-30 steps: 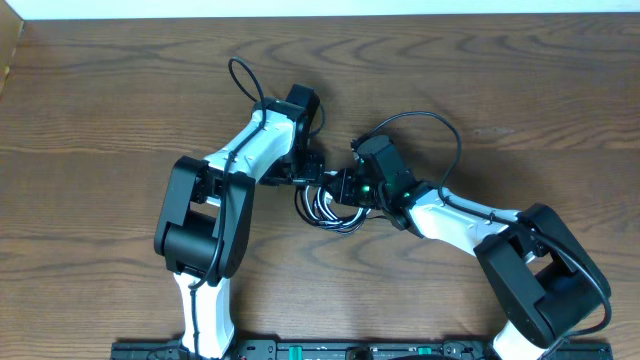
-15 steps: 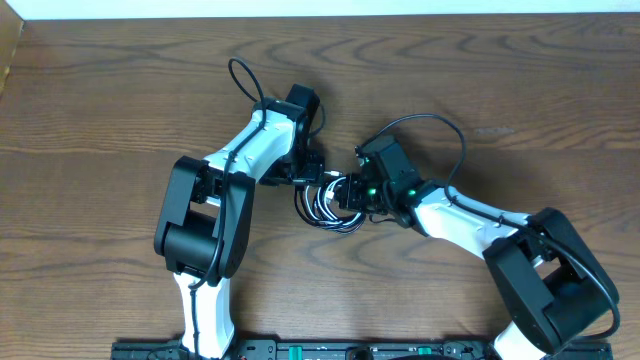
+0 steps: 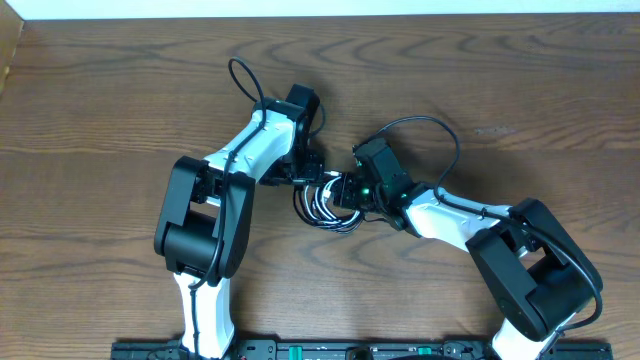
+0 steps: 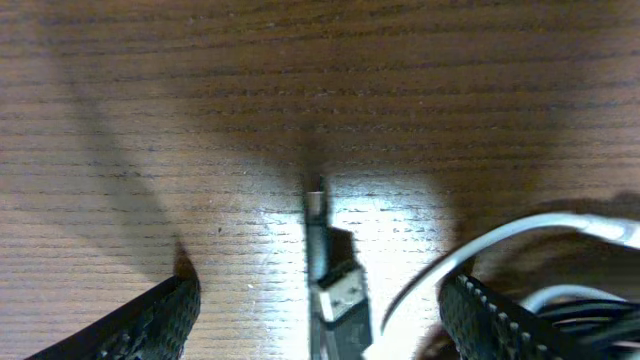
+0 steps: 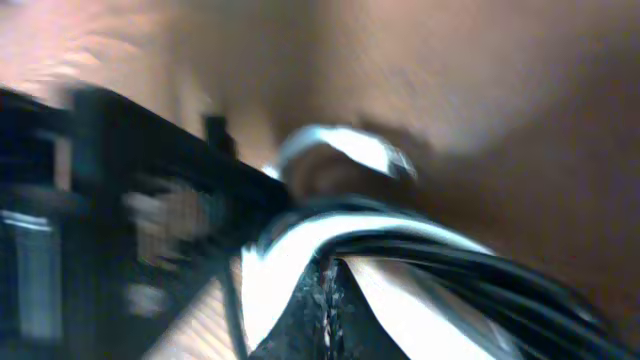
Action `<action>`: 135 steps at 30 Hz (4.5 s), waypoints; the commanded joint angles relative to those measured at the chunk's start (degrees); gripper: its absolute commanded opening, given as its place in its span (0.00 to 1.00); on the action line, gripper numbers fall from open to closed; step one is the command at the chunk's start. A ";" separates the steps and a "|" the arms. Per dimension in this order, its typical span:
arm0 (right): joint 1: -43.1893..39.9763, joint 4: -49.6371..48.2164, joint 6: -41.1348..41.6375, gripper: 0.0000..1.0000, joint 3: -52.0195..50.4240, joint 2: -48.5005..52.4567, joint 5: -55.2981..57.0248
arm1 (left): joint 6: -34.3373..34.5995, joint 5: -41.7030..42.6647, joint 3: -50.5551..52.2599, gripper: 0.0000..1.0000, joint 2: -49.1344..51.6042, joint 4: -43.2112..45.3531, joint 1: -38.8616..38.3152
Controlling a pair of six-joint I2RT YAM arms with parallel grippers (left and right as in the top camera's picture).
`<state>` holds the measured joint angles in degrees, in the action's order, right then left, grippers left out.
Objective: Untangle cables
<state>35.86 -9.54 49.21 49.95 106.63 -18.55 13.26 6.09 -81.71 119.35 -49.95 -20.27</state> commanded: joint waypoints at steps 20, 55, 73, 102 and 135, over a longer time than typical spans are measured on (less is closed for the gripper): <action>-9.11 32.33 -41.20 0.65 19.69 -2.80 -7.91 | -0.94 6.82 -0.07 0.62 1.95 -1.20 1.11; -8.98 47.76 -41.46 0.29 19.67 3.17 25.92 | 1.88 12.15 0.37 0.30 1.95 0.90 -2.14; -11.65 60.43 -39.43 0.34 21.14 2.73 14.91 | 5.90 14.23 -2.97 0.28 -1.36 7.54 0.35; -11.56 41.53 -55.49 0.48 12.07 0.55 13.57 | -2.14 14.51 -2.95 0.46 -2.45 -7.08 1.62; -14.43 44.28 -52.72 0.01 19.54 -13.77 -1.49 | 19.87 17.94 2.80 0.66 -16.79 4.20 1.33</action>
<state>21.26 34.89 -1.28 68.75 92.95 -15.49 25.71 23.90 -80.47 101.41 -47.46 -18.92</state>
